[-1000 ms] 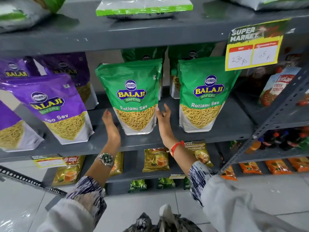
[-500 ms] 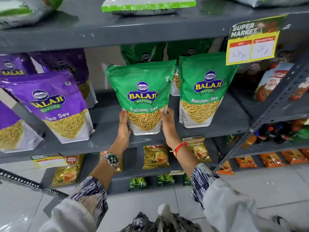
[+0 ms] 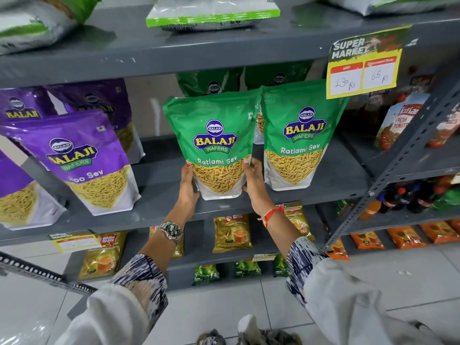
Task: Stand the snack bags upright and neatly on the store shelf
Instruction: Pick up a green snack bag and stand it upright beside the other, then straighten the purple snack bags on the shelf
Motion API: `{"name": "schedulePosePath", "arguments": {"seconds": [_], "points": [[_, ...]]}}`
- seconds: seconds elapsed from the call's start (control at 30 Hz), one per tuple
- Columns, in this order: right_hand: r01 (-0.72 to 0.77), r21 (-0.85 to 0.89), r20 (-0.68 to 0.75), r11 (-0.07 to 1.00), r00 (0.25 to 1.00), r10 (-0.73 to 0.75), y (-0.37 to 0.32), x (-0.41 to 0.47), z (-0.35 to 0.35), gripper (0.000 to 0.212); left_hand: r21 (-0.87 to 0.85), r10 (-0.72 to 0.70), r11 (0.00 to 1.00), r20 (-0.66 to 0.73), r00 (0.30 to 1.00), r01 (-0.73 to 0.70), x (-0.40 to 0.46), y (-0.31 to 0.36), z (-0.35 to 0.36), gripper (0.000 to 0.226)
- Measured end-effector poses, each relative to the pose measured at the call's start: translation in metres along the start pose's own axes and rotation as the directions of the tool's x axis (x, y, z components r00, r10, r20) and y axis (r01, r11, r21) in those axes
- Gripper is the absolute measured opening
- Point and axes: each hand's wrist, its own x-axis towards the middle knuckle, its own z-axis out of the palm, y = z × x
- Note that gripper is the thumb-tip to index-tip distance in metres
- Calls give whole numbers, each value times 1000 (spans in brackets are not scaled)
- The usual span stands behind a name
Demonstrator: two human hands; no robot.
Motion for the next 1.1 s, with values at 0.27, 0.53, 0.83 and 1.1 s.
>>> {"name": "schedulePosePath", "arguments": {"seconds": [0.27,0.53,0.83,1.1], "points": [[9,57,-145,998,989,0,13,-20,-9,36,-3,105,994,-70,992,-106,-8,-5,2,47],[94,5,-101,996,991,-93,43,-72,14,14,74,241,970,-263,934,-230,-43,-28,-26,39],[63,34,104,997,992,-67,51,-75,144,21,156,417,904,-521,744,-397,-61,7,-147,21],[-18,66,130,998,992,9,50,-34,257,58,194,367,928,-344,864,-317,-16,57,-244,44]]}}
